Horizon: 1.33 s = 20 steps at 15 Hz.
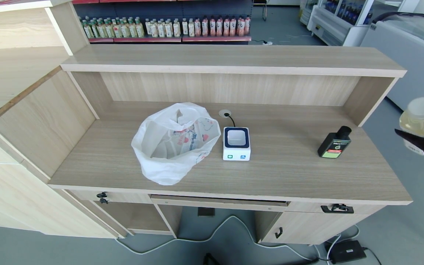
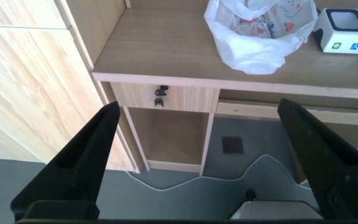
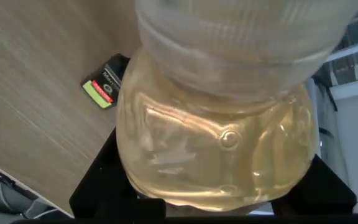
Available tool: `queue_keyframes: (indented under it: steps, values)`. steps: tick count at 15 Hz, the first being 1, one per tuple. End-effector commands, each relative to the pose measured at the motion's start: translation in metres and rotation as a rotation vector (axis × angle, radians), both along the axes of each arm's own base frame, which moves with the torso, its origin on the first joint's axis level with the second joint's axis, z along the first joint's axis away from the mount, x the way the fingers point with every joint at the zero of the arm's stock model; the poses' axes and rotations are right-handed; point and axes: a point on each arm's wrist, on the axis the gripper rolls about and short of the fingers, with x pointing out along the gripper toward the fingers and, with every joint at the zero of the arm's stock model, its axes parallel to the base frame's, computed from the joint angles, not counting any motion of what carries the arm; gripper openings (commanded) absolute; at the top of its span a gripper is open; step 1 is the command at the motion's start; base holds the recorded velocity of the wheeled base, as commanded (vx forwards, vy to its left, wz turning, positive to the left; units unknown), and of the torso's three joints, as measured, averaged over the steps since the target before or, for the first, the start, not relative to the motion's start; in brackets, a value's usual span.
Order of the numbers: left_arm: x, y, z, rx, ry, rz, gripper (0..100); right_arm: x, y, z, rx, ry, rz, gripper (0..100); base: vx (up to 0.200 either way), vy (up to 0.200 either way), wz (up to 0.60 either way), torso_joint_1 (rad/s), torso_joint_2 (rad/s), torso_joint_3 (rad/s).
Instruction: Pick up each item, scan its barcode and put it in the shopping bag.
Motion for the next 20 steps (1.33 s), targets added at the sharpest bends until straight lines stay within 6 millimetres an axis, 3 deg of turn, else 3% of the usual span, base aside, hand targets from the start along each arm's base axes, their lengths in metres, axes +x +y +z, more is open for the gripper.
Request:
queue_keyframes:
  steps: [1,5,10,16,20]
  values:
    - [0.000,0.000,0.000,0.000,-0.001,-0.001,100,0.004,0.003,0.004,-0.058,-0.028,0.074,0,0.000,0.000,0.60,-0.002,0.00,0.012]
    - [0.000,0.000,0.000,0.000,-0.001,0.001,100,0.019,0.021,0.013,-0.221,-0.159,0.220,0,0.000,0.000,0.60,0.002,0.00,0.002]
    - [0.000,0.000,0.000,0.000,-0.001,0.001,100,0.051,0.058,-0.006,-0.295,-0.221,0.374,0,0.000,0.000,0.60,0.004,0.00,0.003]
    - [0.000,0.000,0.000,0.000,-0.001,0.001,100,0.070,0.064,-0.046,-0.365,-0.152,0.491,0,0.000,0.000,0.10,0.001,0.00,0.000]
    - [0.000,0.000,0.000,0.000,-0.001,-0.001,100,0.075,0.060,-0.060,-0.394,-0.131,0.496,0,0.000,0.000,0.00,0.000,0.00,0.000]
